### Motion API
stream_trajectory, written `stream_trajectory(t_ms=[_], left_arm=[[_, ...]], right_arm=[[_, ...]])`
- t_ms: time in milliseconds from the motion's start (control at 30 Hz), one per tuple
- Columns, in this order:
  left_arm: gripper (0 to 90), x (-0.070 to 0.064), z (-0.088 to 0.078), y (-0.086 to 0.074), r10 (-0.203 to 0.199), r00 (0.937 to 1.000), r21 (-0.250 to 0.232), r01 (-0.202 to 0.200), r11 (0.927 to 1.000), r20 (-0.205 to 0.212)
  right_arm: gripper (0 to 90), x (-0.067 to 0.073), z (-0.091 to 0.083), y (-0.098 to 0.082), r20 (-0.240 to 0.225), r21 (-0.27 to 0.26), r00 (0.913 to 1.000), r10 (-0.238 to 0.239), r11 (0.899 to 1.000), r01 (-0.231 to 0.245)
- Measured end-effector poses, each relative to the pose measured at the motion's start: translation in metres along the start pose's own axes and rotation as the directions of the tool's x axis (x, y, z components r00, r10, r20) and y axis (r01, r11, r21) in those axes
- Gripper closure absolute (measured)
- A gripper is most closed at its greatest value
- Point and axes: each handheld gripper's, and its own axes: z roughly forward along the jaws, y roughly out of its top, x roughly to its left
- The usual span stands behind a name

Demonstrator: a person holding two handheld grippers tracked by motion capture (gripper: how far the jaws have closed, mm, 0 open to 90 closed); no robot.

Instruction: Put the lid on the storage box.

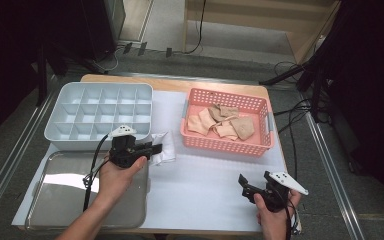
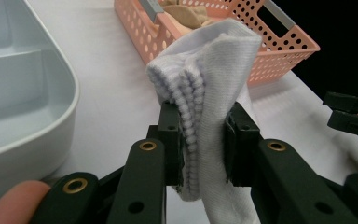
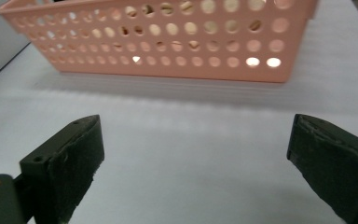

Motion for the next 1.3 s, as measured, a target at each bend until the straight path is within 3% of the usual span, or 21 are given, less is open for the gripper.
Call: stream_trajectory(t_ms=[200,400,933,1067,1200,1300], left_arm=[[72.7,0.002,-0.003,0.005,0.028,0.9996,-0.024,-0.028,0.9993,-0.001],[72.7,0.007,-0.007,0.014,0.028,0.9995,-0.049,-0.028,0.9984,-0.013],[72.5,0.040,-0.025,0.034,-0.029,0.9976,-0.118,0.021,0.9928,-0.063],[72.5,0.050,-0.027,0.040,-0.021,0.9943,-0.138,0.006,0.9904,-0.105],[72.5,0.061,-0.026,0.044,-0.040,0.9905,-0.148,0.021,0.9888,-0.131],[72.5,0.069,-0.023,0.043,-0.033,0.9830,-0.141,0.008,0.9899,-0.181]], right_arm=[[5.5,-0.005,0.002,-0.006,0.017,0.010,0.9996,0.024,1.000,-0.024],[9.2,-0.002,0.002,-0.008,0.004,0.007,0.9997,0.022,1.000,-0.022],[13.3,-0.002,0.005,-0.010,-0.011,0.012,0.9998,0.018,1.000,-0.018],[13.6,-0.002,0.006,-0.010,-0.014,0.015,0.9996,0.023,1.000,-0.023],[13.8,-0.003,0.006,-0.011,-0.016,0.019,0.9994,0.031,0.999,-0.030],[13.8,-0.002,0.006,-0.011,-0.018,0.023,0.9996,0.022,1.000,-0.021]])
